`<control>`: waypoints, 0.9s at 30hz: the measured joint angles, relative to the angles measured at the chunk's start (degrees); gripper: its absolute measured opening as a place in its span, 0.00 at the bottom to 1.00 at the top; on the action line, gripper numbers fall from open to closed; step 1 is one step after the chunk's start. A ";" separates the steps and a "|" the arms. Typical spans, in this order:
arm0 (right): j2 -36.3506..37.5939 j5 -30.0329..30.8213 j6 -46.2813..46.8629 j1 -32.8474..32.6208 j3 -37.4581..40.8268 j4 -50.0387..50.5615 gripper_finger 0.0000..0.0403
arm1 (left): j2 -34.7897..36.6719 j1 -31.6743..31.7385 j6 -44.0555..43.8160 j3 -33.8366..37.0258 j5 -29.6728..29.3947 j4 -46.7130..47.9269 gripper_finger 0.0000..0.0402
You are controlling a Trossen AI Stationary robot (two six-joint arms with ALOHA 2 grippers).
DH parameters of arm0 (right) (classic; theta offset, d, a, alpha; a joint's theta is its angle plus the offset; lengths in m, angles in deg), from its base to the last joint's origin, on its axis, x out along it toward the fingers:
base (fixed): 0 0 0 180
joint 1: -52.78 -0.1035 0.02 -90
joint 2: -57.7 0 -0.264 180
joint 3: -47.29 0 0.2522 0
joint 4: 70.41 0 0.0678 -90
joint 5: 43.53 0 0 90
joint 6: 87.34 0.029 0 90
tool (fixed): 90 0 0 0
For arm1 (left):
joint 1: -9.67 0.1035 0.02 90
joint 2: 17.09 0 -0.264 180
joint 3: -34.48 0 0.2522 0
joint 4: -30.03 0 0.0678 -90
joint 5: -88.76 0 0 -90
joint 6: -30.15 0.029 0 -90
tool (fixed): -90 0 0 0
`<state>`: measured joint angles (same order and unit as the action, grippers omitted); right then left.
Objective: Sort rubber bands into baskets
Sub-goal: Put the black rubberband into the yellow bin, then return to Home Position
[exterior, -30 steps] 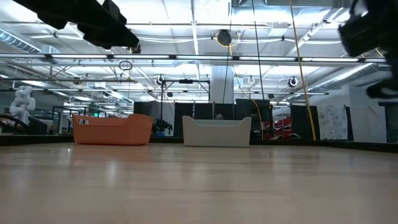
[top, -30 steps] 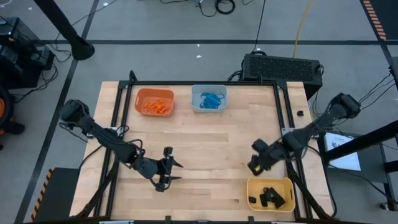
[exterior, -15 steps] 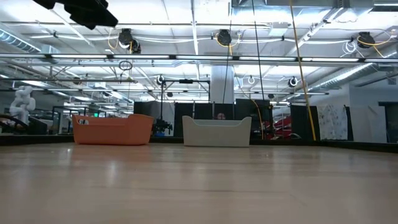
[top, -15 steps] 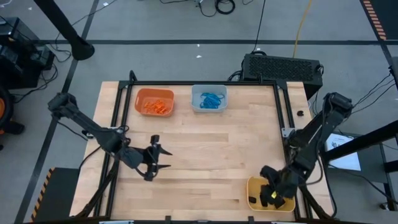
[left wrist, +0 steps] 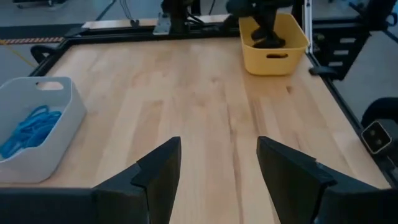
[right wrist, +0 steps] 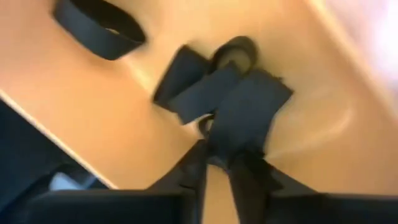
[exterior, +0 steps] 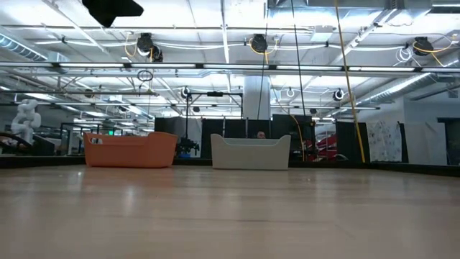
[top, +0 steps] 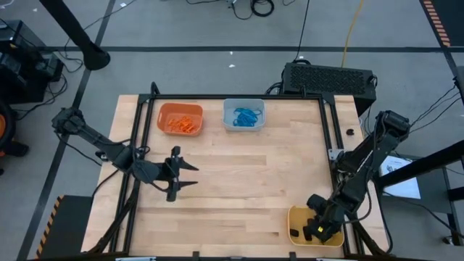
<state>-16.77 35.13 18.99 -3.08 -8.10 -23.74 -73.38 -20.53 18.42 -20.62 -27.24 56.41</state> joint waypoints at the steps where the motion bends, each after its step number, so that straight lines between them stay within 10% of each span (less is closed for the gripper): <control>1: 0.10 -0.57 -1.84 0.25 0.00 1.18 0.16 | 0.00 0.10 0.00 0.00 -0.09 -0.35 0.54; 11: 2.54 -7.96 -18.55 2.68 0.02 3.64 0.54 | -1.06 2.27 -12.40 0.20 -2.98 -1.22 0.54; 17: 7.31 1.08 -24.97 5.56 0.02 3.30 0.65 | -1.05 2.08 -20.03 0.44 -6.72 0.14 0.54; 27: 12.74 49.78 -71.67 12.58 0.02 -16.38 0.65 | -7.46 1.90 -7.92 3.69 -7.75 -17.87 0.54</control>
<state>-4.03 84.91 -52.68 9.50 -8.07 -40.12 -80.85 -18.63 10.49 -16.93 -34.99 38.55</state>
